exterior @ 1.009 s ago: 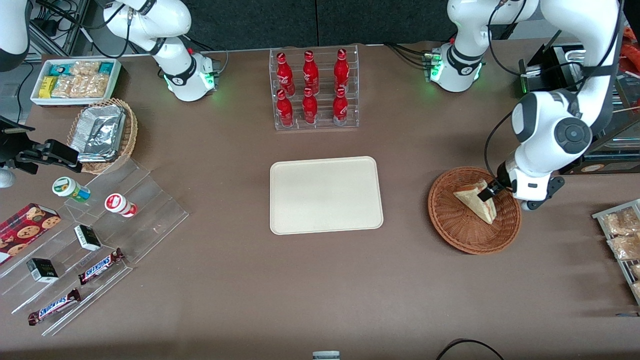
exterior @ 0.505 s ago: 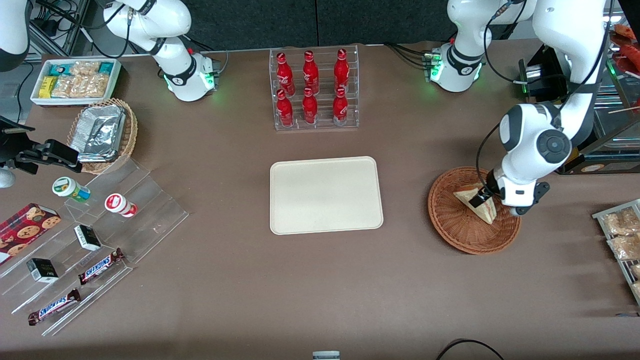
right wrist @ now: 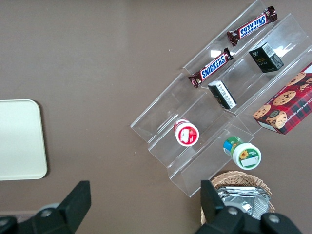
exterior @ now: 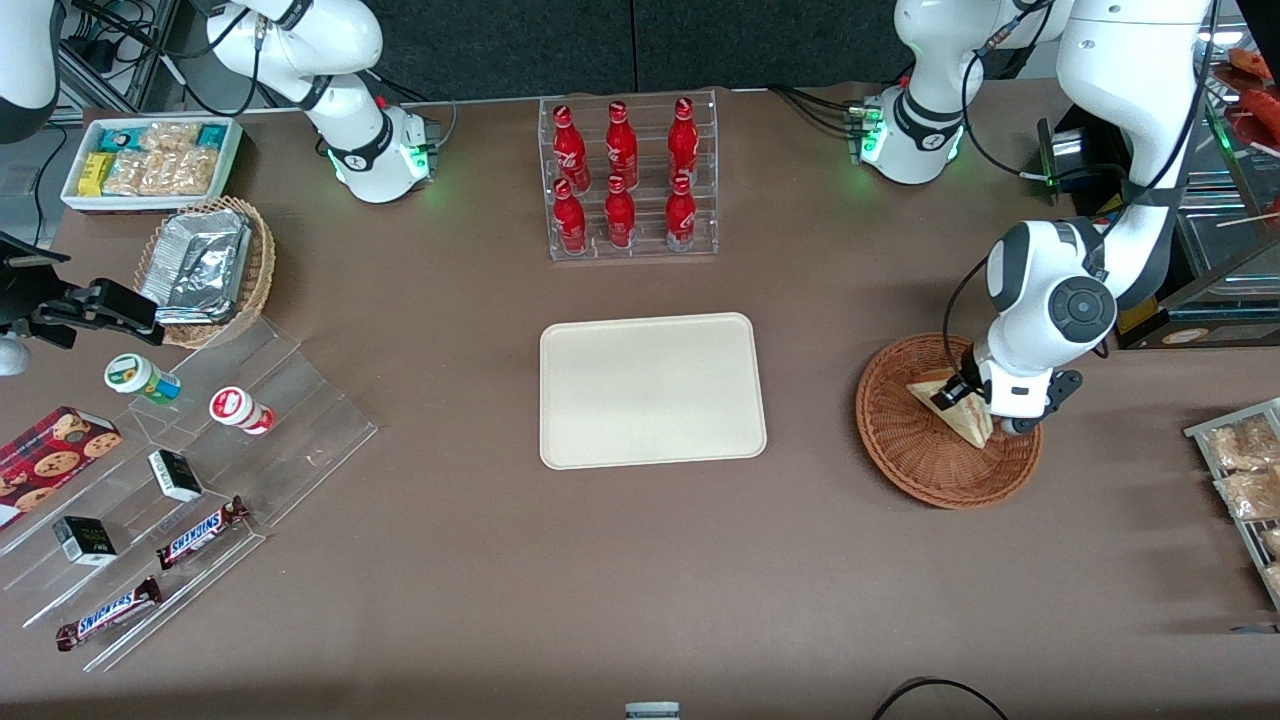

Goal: Place sandwich from basket to tray
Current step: 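Lower the left gripper around the sandwich and close it, then lift the sandwich and carry it with the left gripper toward the cream tray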

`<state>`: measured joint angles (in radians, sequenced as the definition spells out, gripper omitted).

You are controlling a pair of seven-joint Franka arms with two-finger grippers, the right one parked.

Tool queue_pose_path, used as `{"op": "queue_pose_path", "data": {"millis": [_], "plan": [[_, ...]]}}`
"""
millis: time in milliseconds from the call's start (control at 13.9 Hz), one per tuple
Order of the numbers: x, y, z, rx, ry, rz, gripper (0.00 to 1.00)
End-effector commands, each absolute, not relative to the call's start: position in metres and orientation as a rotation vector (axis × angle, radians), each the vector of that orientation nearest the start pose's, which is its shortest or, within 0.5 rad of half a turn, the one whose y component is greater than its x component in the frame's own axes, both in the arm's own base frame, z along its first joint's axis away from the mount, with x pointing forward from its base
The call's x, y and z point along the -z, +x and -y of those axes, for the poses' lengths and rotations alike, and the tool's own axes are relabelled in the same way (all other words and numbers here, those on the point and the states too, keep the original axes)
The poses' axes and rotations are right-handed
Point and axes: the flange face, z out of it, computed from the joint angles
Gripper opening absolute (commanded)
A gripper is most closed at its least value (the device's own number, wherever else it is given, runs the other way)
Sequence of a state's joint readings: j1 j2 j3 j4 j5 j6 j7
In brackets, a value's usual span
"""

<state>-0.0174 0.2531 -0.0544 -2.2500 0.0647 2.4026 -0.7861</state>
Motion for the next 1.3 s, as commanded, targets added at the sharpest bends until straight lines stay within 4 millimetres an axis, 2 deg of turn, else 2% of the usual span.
{"op": "queue_pose_path", "data": {"millis": [0,216,360,505,721,1009,1153,1225], "plan": [[-0.248,0.531,0.029,-0.093,-2.893,1.011,0.00],[-0.269,0.547,0.028,-0.127,-2.887,0.977,0.00],[-0.296,0.559,0.029,-0.228,-2.861,0.920,0.00],[-0.320,0.560,0.048,-0.262,-2.850,0.864,0.00],[-0.343,0.555,0.107,-0.253,-2.870,0.738,0.00],[-0.362,0.540,0.217,-0.235,-2.928,0.464,0.00],[-0.360,0.526,0.268,-0.226,-2.961,0.347,0.00],[-0.358,0.517,0.302,-0.246,-2.993,0.297,0.00]]}}
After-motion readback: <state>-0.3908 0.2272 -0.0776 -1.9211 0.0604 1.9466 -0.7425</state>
